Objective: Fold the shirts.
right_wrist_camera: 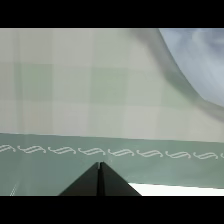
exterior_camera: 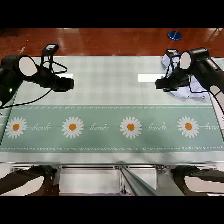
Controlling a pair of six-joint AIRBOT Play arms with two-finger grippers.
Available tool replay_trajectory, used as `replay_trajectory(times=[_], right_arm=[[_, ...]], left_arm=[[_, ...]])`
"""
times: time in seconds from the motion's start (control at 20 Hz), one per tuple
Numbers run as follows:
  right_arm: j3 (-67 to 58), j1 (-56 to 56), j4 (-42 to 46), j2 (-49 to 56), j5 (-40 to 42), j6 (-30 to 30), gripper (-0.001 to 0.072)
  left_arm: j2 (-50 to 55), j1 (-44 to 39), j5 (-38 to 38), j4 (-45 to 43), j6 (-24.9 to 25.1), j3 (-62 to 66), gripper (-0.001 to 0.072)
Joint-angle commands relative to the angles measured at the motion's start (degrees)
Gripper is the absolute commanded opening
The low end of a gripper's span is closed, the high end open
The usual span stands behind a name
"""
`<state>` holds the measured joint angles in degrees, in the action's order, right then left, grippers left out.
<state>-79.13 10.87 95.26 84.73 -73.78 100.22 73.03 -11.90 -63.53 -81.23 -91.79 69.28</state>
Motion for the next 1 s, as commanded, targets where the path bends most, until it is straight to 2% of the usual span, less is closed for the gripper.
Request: replay_trajectory(times=[0.0, 0.3, 0.5, 0.65, 0.7, 0.75, 0.8, 0.85, 0.95], right_arm=[[0.0, 0.0, 0.0, 0.0, 0.0, 0.0, 0.0021], [0.0, 0.0, -0.4, 0.0, 0.5, 0.1, 0.0021], [0.0, 0.0, -0.4, 0.0, 4.3, 0.1, 0.0021], [0.0, 0.0, -0.4, 0.0, 10.2, 0.0, 0.0021], [0.0, 0.0, -0.4, 0.0, 12.0, 0.0, 0.0021], [0.0, 0.0, -0.1, 0.0, 14.0, 0.0, 0.0023], [0.0, -0.1, 1.3, 0.0, 16.4, 0.0, 0.0133], [0.0, -0.1, 3.8, 0.0, 18.9, 0.0, 0.0425], [-0.2, -0.3, 12.3, 0.0, 24.1, 0.6, 0.0421]], left_arm=[[0.0, 0.0, 0.0, 0.0, 0.0, 0.0, 0.0019], [0.0, 0.0, 0.0, 0.0, 0.0, 0.0, 0.0019], [0.1, 0.0, 0.0, 0.0, 0.0, 0.0, 0.0019], [0.6, 0.0, 1.3, 0.1, 0.0, 0.0, 0.0027], [0.9, 0.1, 2.4, -0.9, 0.0, 0.0, 0.0105], [1.2, 0.2, 3.3, -3.3, 0.0, 0.0, 0.0297], [1.4, 0.2, 4.2, -6.6, -0.1, 0.0, 0.0509], [1.4, 0.2, 4.9, -10.6, 0.0, 0.0, 0.0506], [1.3, 0.4, 4.9, -16.5, 0.0, 0.0, 0.0506]])
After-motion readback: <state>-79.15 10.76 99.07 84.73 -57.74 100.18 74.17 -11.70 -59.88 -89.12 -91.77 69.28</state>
